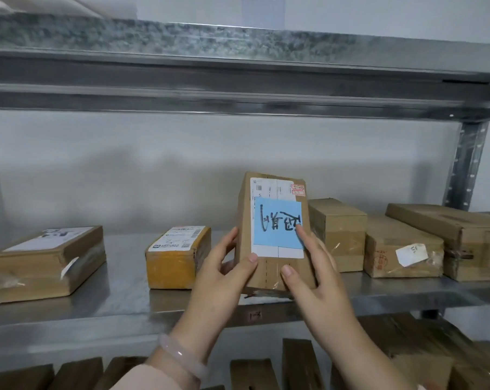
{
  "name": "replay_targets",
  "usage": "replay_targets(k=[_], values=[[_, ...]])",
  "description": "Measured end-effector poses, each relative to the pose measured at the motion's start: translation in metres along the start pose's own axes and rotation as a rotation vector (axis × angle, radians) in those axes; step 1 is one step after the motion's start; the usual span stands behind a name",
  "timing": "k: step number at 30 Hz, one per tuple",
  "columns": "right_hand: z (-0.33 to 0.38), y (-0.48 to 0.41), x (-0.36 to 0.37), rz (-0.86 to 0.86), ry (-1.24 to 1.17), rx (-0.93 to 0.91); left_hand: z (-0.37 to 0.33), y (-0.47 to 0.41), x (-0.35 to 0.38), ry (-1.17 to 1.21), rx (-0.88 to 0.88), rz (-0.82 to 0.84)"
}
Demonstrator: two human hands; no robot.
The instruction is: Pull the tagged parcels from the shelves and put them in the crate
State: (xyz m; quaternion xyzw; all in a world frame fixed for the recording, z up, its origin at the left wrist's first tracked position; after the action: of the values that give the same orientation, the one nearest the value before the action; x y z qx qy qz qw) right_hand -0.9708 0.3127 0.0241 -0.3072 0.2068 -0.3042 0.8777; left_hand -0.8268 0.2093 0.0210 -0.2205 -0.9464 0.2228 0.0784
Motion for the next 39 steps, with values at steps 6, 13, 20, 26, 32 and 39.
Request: replay_targets(k=[6,13,20,26,32,39], values=[[0.014,0.049,0.001,-0.045,-0.013,0.053,-0.005,0.043,0.005,-0.128,0.128,0.169],[0.025,0.115,0.016,-0.033,0.065,0.051,0.008,0.111,-0.011,-0.201,0.119,0.279],[0.024,0.191,0.081,0.199,0.044,0.096,0.033,0.208,-0.090,-0.241,0.004,0.064],[0.044,0.262,0.141,0.352,-0.055,0.108,0.035,0.297,-0.157,-0.249,-0.068,-0.127],[0.067,0.318,0.226,0.597,-0.136,0.181,0.035,0.360,-0.249,-0.293,-0.172,-0.283],[0.099,0.374,0.371,0.846,-0.186,0.279,0.046,0.420,-0.396,-0.300,-0.281,-0.447]])
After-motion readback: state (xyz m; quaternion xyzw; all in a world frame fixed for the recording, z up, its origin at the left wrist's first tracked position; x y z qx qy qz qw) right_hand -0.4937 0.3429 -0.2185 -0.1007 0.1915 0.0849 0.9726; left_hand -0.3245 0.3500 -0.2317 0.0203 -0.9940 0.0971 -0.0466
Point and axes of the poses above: each hand's wrist, its own y-axis away from the middle knuckle, its own x-axis out of the palm, z = x × y, the point moved 10 cm from there along -y, towards the middle knuckle, and after that the axes turned 1 degree about -z, right-handed, at the moved point
